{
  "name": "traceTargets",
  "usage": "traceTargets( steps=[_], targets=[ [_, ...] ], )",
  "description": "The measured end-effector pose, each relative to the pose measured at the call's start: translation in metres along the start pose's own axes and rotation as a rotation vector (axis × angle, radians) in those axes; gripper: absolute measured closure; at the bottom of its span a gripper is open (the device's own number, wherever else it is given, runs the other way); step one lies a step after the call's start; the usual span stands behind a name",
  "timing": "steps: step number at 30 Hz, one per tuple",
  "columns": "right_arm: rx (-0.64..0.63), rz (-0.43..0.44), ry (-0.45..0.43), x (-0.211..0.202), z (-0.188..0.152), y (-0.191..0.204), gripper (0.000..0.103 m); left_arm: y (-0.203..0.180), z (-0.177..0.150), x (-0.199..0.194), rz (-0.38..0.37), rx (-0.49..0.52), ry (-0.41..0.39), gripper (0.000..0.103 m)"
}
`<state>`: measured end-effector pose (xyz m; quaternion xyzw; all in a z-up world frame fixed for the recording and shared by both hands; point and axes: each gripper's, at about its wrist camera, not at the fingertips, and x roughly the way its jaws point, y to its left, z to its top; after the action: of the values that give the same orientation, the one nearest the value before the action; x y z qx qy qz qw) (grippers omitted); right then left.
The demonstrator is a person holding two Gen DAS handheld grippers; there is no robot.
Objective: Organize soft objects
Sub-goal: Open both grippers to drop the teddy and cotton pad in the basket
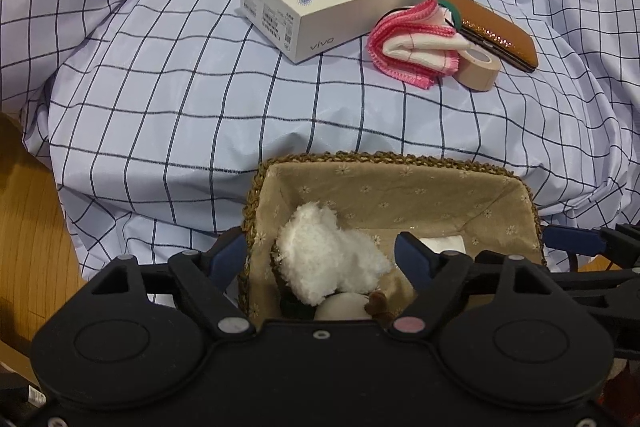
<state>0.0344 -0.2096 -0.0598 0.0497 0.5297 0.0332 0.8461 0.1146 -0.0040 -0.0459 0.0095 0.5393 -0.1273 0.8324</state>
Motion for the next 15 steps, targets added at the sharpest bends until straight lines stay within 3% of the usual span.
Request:
traceTargets(
  steps=[5, 9, 15],
  targets=[
    [0.007, 0.001, -0.030, -0.005, 0.005, -0.002, 0.024, 0.001, 0.007, -0.007, 0.004, 0.004, -0.040, 0.025],
    [0.012, -0.014, -0.066, -0.010, 0.014, -0.007, 0.020, 0.002, 0.019, -0.011, 0.012, 0.000, -0.077, 0.015],
    [0.018, -0.029, -0.126, -0.016, 0.031, -0.016, 0.020, 0.001, 0.038, -0.014, -0.007, 0.009, -0.113, 0.014]
  ],
)
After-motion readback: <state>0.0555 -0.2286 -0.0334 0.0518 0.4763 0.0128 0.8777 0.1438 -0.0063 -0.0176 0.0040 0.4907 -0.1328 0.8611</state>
